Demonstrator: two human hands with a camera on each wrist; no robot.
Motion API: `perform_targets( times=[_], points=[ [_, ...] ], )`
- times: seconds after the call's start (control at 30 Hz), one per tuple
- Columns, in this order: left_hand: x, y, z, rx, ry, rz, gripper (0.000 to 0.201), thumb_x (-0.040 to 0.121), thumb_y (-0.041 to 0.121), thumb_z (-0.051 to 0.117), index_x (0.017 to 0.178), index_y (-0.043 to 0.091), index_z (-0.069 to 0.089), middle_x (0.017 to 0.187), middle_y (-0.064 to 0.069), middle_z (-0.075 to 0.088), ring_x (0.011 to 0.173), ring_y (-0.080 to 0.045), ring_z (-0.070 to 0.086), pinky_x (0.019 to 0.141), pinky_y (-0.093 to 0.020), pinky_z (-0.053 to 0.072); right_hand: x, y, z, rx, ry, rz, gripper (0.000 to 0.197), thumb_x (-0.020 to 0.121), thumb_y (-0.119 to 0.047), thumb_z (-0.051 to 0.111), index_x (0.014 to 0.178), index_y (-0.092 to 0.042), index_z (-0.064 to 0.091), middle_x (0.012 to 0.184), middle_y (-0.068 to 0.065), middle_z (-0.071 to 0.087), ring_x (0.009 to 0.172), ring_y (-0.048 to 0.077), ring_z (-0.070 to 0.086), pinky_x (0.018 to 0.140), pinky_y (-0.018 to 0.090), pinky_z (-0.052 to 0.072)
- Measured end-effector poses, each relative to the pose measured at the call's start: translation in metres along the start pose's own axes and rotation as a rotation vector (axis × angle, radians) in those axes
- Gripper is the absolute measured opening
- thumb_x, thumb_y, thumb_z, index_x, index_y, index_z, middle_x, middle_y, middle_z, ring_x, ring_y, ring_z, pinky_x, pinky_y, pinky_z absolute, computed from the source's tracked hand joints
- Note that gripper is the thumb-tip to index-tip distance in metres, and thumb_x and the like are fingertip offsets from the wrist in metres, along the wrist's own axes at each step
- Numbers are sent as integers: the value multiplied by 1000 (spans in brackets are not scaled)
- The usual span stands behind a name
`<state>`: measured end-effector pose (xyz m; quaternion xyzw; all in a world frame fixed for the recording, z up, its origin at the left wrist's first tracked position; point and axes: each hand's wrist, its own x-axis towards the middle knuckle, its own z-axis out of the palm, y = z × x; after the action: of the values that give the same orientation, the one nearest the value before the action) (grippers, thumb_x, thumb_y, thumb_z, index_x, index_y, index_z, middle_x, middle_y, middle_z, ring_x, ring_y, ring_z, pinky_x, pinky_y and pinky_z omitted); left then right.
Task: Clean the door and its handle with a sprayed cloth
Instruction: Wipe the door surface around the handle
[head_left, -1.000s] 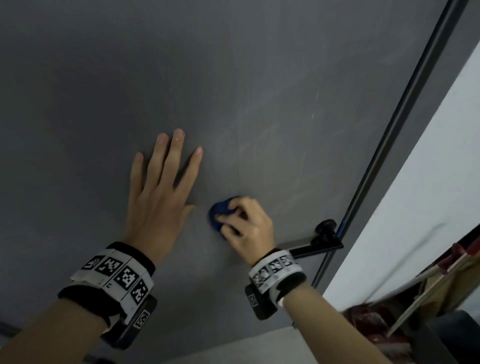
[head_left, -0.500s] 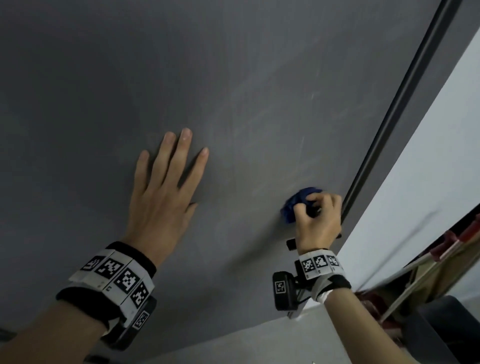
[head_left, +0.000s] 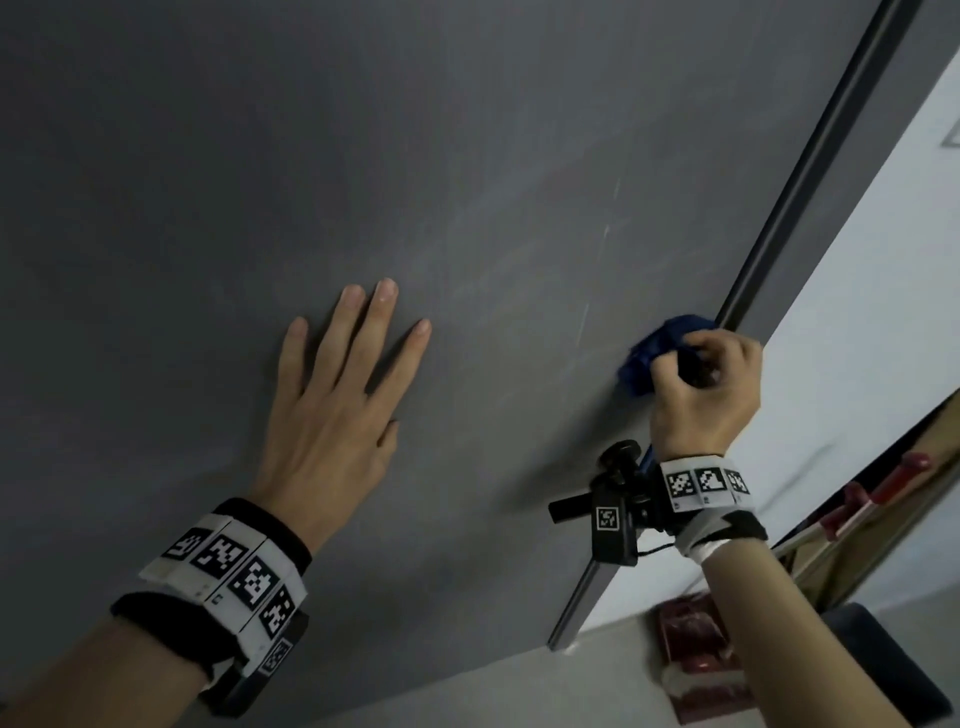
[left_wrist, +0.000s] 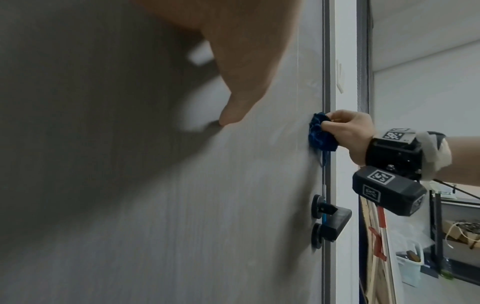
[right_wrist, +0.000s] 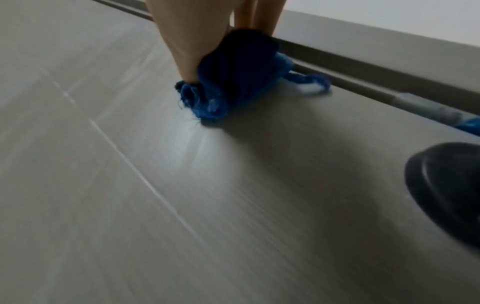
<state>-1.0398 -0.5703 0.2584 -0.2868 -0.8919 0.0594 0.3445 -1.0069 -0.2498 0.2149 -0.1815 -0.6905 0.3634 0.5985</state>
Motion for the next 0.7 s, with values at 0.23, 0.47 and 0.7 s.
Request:
perform_targets(
  times=[0.23, 0.47, 0.7],
  points=[
    [5, 3, -6, 20, -30, 9, 109, 70, 24, 84, 158, 18, 20, 167, -15, -1, 153, -38, 6, 116, -63, 15, -107, -31, 29, -15, -475, -226, 16, 72, -2, 75, 81, -10, 65, 103, 5, 55, 85, 21, 58, 68, 34, 51],
    [31, -5, -34, 41, -16, 26, 111, 70, 32, 85, 158, 18, 20, 167, -16, 5, 153, -37, 11, 117, -61, 15, -11, -34, 10, 106, -125, -47, 17, 72, -2, 72, 84, -13, 70, 100, 2, 56, 87, 15, 59, 76, 35, 53],
    [39, -5, -48, 51, -42, 27, 112, 70, 35, 86, 159, 18, 20, 168, -14, -1, 154, -35, 7, 117, -60, 14, -57, -55, 28, 76, -235, -117, 16, 71, -2, 71, 84, -12, 69, 101, 5, 56, 91, 16, 59, 81, 18, 45]
  ],
)
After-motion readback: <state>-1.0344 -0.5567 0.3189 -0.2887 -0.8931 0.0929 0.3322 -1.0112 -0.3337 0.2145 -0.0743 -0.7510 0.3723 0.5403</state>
